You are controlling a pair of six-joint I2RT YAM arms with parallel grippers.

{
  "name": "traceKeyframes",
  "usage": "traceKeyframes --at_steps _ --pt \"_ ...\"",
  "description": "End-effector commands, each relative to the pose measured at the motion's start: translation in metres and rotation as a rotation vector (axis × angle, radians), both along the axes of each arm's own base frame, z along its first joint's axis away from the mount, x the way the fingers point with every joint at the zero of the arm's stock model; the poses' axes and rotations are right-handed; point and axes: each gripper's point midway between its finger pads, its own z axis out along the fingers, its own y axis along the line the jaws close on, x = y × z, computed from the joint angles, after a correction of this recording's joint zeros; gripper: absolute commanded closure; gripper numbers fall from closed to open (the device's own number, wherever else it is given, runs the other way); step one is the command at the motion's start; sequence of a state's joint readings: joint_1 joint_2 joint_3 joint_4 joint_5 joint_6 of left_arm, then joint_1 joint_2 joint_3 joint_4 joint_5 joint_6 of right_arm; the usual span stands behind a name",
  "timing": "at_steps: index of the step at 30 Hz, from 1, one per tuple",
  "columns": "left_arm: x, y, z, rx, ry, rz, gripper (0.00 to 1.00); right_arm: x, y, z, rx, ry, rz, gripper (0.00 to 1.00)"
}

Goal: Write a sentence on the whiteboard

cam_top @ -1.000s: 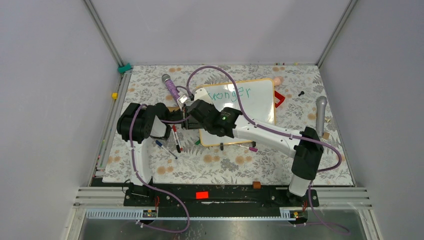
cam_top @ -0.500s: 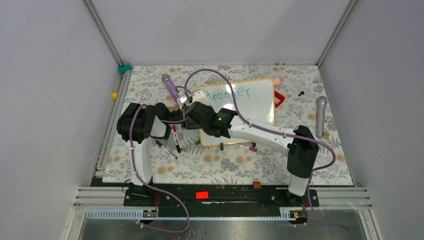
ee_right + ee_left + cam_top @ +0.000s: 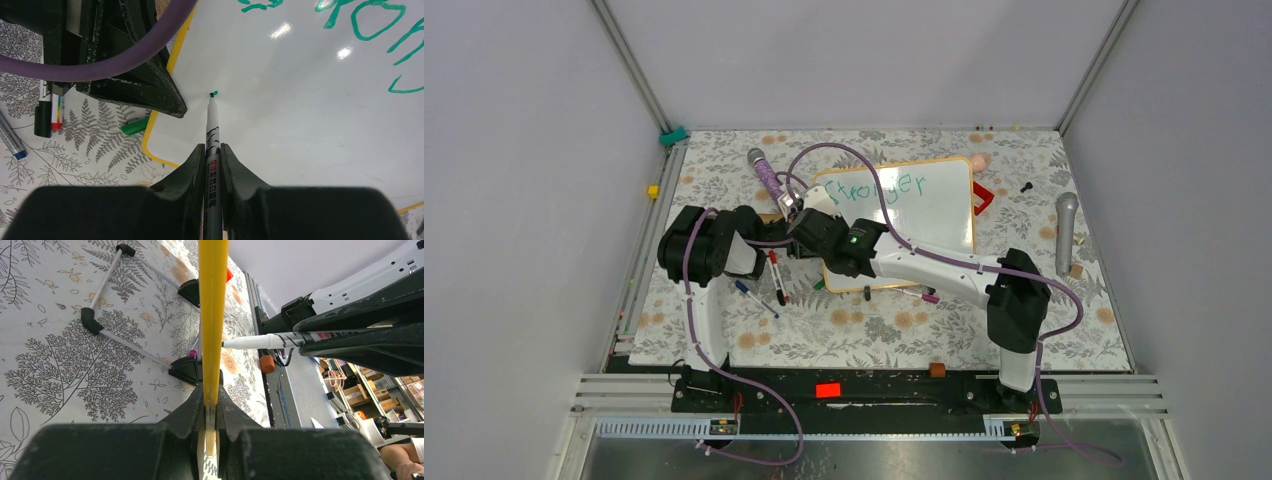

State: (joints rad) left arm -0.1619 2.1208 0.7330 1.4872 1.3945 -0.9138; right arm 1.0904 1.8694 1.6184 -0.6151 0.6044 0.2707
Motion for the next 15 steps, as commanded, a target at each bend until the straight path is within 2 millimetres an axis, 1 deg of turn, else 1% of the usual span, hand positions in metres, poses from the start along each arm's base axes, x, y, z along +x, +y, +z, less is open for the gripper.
traceKeyframes --at_steps 1,8,15 --pt "-0.005 0.002 -0.003 0.005 0.033 -0.023 1.0 0.008 -0.008 0.009 -0.024 -0.044 -0.054 1.0" --pt "-0.006 0.002 -0.002 0.005 0.033 -0.024 1.0 0.011 -0.017 0.016 -0.038 -0.068 -0.072 1.0" --pt "-0.005 0.002 -0.002 0.005 0.032 -0.024 1.0 0.018 -0.013 0.02 -0.033 -0.074 -0.069 1.0"
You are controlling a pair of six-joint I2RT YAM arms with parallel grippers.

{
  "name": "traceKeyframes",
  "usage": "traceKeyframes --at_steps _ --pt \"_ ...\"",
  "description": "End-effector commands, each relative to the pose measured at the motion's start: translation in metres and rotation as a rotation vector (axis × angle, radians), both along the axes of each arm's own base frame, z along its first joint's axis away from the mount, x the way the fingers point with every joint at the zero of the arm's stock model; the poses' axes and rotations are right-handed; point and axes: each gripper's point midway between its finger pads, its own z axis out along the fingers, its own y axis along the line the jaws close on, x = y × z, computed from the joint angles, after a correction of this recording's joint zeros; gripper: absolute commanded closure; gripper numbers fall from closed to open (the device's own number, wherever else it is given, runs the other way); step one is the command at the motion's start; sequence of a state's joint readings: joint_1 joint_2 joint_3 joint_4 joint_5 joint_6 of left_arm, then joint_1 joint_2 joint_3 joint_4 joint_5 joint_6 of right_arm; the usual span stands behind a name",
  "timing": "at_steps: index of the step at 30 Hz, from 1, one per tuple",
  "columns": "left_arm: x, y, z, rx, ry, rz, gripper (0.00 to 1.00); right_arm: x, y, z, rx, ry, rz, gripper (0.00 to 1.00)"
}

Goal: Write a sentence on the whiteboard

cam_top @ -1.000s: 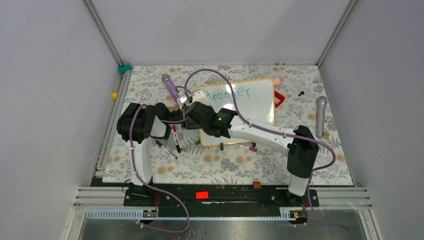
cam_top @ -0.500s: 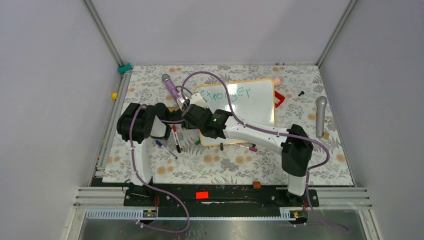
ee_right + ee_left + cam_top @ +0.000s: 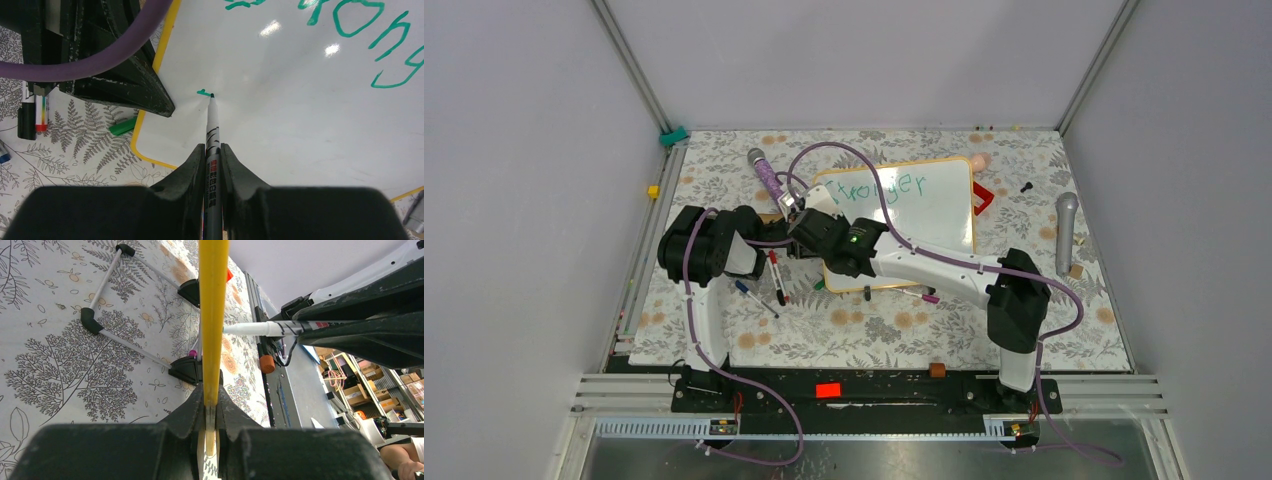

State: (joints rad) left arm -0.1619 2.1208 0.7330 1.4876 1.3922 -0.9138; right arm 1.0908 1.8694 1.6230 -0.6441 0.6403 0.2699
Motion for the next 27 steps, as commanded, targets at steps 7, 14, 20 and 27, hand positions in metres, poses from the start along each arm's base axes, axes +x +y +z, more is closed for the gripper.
traceKeyframes --at_steps 7,14,20,27 --pt "-0.006 0.002 -0.003 0.005 0.033 -0.026 1.0 0.021 0.005 0.025 0.013 -0.067 -0.037 1.0" --pt "-0.006 0.002 -0.003 0.005 0.033 -0.027 1.0 0.018 0.013 0.021 0.03 -0.033 -0.009 1.0" --pt "-0.006 0.002 -0.002 0.005 0.032 -0.028 1.0 0.009 0.01 0.01 0.03 0.008 0.007 1.0" --pt "-0.006 0.002 -0.003 0.005 0.032 -0.028 1.0 0.001 0.003 0.001 0.019 0.037 0.012 1.0"
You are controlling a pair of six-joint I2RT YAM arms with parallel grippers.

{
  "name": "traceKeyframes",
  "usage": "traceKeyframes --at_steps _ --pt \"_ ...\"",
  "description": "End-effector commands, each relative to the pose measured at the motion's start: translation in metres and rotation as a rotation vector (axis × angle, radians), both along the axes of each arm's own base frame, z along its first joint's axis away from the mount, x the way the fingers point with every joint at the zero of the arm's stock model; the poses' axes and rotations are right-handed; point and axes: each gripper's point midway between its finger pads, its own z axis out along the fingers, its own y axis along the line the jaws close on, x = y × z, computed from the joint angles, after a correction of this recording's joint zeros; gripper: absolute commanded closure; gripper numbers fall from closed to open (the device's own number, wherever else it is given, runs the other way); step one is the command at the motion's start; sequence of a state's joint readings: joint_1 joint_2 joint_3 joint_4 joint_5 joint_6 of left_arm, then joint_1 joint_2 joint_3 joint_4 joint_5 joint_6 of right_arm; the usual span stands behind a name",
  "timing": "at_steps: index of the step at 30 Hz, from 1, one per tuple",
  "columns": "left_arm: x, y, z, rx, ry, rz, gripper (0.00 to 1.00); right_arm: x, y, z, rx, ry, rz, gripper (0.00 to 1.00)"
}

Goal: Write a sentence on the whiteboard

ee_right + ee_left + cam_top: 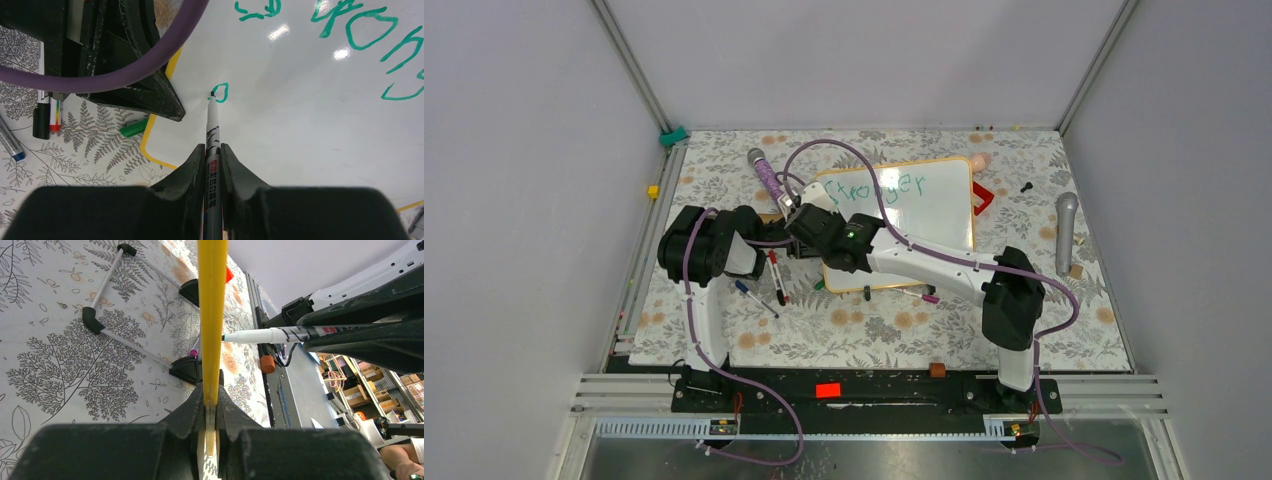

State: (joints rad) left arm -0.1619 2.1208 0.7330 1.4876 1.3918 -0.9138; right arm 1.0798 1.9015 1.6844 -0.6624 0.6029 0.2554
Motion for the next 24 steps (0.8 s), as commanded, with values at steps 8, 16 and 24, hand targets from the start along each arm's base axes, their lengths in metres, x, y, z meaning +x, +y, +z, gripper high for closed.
traceKeyframes --at_steps 8,16,24 --pt "-0.006 0.002 -0.003 0.005 0.031 -0.027 1.0 -0.006 -0.017 -0.004 -0.021 0.014 -0.02 1.0" --pt "-0.006 0.002 -0.002 0.005 0.029 -0.028 1.0 -0.003 -0.026 0.004 -0.043 -0.012 -0.038 1.0" --pt "-0.006 0.002 -0.003 0.005 0.032 -0.027 1.0 -0.004 -0.029 0.02 -0.015 -0.032 -0.04 1.0"
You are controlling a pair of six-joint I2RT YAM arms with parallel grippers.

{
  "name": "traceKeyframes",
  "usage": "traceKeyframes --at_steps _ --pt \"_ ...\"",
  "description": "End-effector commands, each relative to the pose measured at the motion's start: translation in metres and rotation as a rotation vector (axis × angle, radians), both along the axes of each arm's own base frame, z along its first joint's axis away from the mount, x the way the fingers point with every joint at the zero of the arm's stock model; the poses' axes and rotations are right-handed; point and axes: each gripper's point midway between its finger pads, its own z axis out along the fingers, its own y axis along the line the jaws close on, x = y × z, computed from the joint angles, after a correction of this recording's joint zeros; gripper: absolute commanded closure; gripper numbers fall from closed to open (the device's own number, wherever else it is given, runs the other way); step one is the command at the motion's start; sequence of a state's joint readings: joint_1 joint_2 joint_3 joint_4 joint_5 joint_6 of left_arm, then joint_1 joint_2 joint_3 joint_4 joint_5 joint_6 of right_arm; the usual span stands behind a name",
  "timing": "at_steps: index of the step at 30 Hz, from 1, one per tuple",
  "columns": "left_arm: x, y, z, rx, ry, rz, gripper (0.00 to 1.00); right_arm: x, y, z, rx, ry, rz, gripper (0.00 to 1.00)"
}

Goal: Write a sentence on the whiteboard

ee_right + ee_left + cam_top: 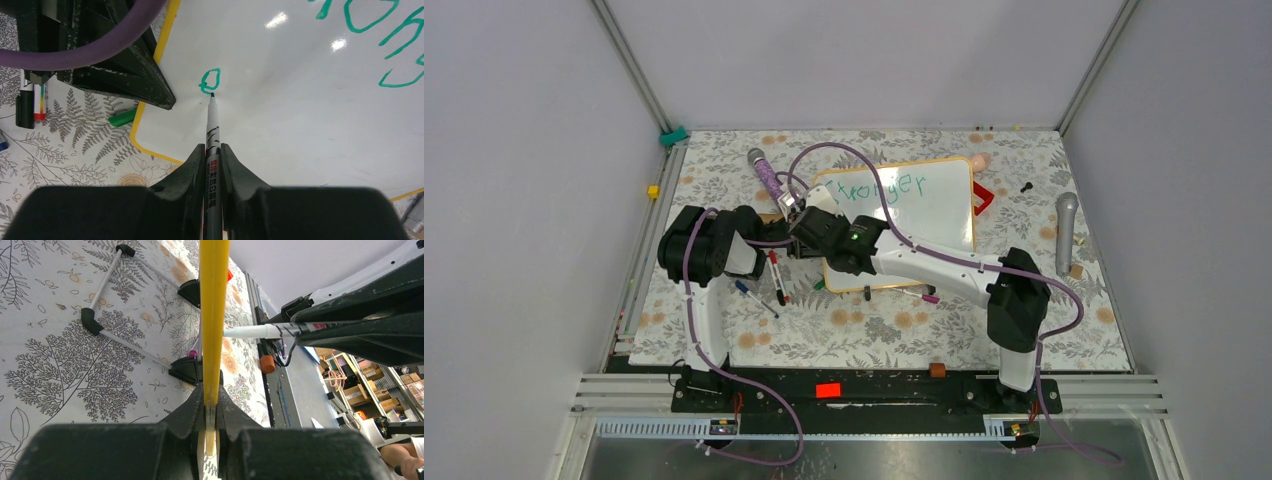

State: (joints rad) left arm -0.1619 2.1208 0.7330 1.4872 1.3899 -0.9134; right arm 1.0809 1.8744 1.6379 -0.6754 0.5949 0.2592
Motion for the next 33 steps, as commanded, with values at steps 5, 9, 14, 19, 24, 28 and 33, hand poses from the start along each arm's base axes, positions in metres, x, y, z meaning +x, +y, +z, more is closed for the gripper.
traceKeyframes --at_steps 5,9,14,19,24,28,33 --pt "-0.006 0.002 -0.003 0.005 0.03 -0.029 1.0 -0.001 -0.018 0.038 0.05 -0.054 -0.025 1.0" --pt "-0.006 0.002 -0.003 0.005 0.03 -0.028 1.0 -0.004 -0.021 0.052 0.102 -0.07 -0.008 1.0" --pt "-0.006 0.002 -0.003 0.005 0.031 -0.029 1.0 0.001 -0.027 0.054 0.069 -0.09 -0.015 1.0" --pt "-0.006 0.002 -0.003 0.005 0.033 -0.03 1.0 0.007 -0.025 0.047 0.023 -0.097 -0.025 1.0" --pt "-0.006 0.002 -0.003 0.005 0.033 -0.029 1.0 0.014 -0.022 0.044 -0.003 -0.112 -0.034 1.0" --pt "-0.006 0.002 -0.003 0.005 0.034 -0.03 1.0 0.017 -0.019 0.041 -0.014 -0.115 -0.035 1.0" --pt "-0.006 0.002 -0.003 0.005 0.034 -0.029 1.0 0.021 -0.017 0.037 -0.033 -0.123 -0.042 1.0"
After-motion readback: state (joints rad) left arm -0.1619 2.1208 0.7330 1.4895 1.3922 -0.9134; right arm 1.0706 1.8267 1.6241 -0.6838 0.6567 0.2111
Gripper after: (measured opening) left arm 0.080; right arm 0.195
